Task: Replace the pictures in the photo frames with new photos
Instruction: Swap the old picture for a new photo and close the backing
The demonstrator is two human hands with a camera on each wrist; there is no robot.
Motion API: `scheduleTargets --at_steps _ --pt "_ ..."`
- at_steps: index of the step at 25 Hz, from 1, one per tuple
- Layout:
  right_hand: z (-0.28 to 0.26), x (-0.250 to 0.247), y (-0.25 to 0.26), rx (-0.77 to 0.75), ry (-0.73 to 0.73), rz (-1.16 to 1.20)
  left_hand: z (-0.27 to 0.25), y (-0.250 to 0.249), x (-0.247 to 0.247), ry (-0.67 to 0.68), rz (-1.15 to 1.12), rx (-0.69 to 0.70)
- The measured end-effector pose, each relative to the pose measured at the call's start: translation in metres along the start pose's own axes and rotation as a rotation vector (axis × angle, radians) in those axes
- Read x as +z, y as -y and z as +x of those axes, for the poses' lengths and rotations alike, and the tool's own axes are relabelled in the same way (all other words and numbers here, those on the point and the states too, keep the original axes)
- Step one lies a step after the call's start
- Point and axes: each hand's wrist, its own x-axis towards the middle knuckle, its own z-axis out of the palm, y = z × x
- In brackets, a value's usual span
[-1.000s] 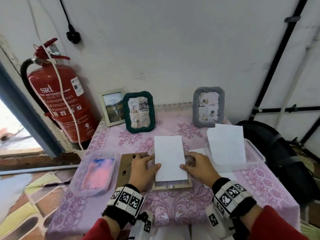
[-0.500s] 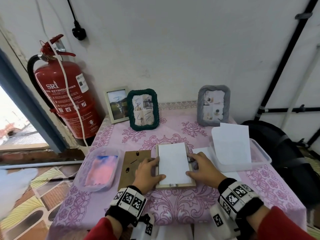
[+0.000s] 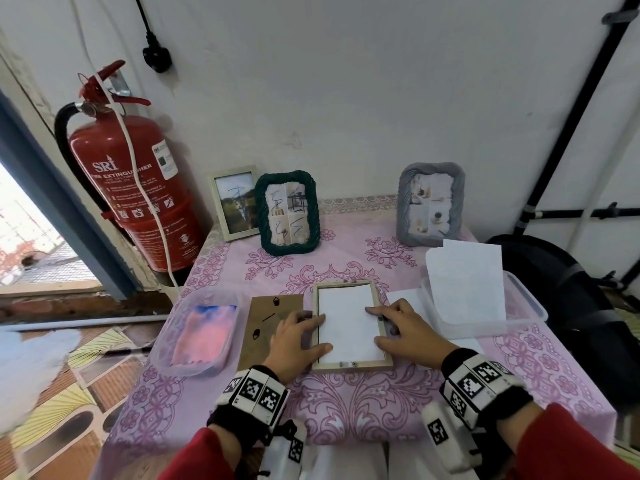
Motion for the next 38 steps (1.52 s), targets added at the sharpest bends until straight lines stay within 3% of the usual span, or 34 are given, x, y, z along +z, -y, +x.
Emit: scheduleTargets --at_steps 6,9,12,14,17,20,25,33,38 --pt "-0.002 -0.001 0.0 0.009 0.03 0.016 0.002 0.002 -0.001 -0.015 -0.134 -0.006" --pt "-0.001 -0.002 0.0 0.025 0.034 0.025 0.002 0.003 -0.005 -0.161 -0.215 -0.067" --pt "-0.001 -0.002 -0.002 0.026 0.031 0.041 0.002 0.012 -0.016 -0.318 -0.183 -0.215" --pt "-0.001 -0.002 -0.003 0.015 0.026 0.054 0.001 0.018 -0.022 -0.3 -0.139 -0.321" --pt "-0.002 -0.002 -0.004 0.009 0.021 0.06 -0.002 0.021 -0.023 -0.169 0.001 -0.409" --pt "-0.003 -0.002 -0.004 0.014 0.024 0.062 -0.003 0.018 -0.021 -0.16 0.087 -0.418" --pt "-0.003 -0.003 -0.004 0.021 0.027 0.068 -0.005 0.01 -0.02 -0.233 0.003 -0.42" --pt "-0.003 -0.002 -0.007 0.026 0.026 0.082 -0.008 0.006 -0.032 -0.413 -0.048 -0.302" --pt "-0.002 -0.002 -0.007 0.03 0.03 0.093 -0.009 -0.002 -0.051 -0.516 -0.337 -0.257"
